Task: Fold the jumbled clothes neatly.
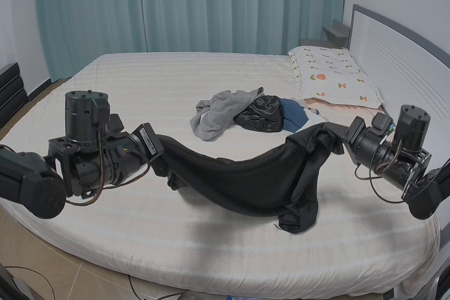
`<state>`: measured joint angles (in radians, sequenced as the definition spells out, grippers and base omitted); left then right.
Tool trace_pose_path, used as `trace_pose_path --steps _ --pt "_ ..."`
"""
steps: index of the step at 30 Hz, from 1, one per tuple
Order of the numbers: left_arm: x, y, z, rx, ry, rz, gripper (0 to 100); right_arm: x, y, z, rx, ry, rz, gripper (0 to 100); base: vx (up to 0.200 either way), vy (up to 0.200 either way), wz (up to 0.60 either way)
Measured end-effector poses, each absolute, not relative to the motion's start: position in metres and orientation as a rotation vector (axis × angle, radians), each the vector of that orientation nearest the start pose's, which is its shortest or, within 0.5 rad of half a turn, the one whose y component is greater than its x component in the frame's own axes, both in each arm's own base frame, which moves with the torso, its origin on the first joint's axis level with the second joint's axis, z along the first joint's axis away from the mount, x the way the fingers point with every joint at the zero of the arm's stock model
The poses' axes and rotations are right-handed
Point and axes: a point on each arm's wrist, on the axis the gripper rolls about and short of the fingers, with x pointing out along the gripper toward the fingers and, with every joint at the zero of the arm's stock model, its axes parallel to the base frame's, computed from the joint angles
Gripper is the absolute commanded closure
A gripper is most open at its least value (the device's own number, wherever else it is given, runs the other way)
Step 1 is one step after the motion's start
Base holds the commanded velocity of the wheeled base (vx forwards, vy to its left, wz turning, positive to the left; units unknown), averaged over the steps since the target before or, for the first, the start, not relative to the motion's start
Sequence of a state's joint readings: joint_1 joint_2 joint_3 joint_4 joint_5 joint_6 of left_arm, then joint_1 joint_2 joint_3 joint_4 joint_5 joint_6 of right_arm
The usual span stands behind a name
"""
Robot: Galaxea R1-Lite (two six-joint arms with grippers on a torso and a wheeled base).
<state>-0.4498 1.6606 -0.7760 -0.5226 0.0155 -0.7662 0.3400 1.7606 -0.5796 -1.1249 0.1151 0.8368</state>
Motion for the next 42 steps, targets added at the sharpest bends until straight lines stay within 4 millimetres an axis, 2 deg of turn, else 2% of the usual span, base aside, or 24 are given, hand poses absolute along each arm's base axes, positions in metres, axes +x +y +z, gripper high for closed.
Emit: trace_pose_path --steps 8,15,19,42 --pt "0.255 -0.131 0.142 -0.71 0.558 -0.275 100 0.264 0.105 0.119 0.824 0.365 0.374 100 0.0 0.0 0.0" --pt "0.242 -0.137 0.122 -0.711 0.65 -0.265 100 0.259 0.11 0.109 0.81 0.406 0.37 100 -0.143 0.0 0.0" --pt "0.24 -0.136 0.118 -0.717 0.668 -0.253 100 0.255 0.112 0.107 0.801 0.409 0.362 100 -0.2 0.0 0.0" --pt "0.242 -0.136 0.117 -0.751 0.664 -0.233 100 0.252 0.114 0.108 0.793 0.403 0.354 100 0.0 0.0 0.0"
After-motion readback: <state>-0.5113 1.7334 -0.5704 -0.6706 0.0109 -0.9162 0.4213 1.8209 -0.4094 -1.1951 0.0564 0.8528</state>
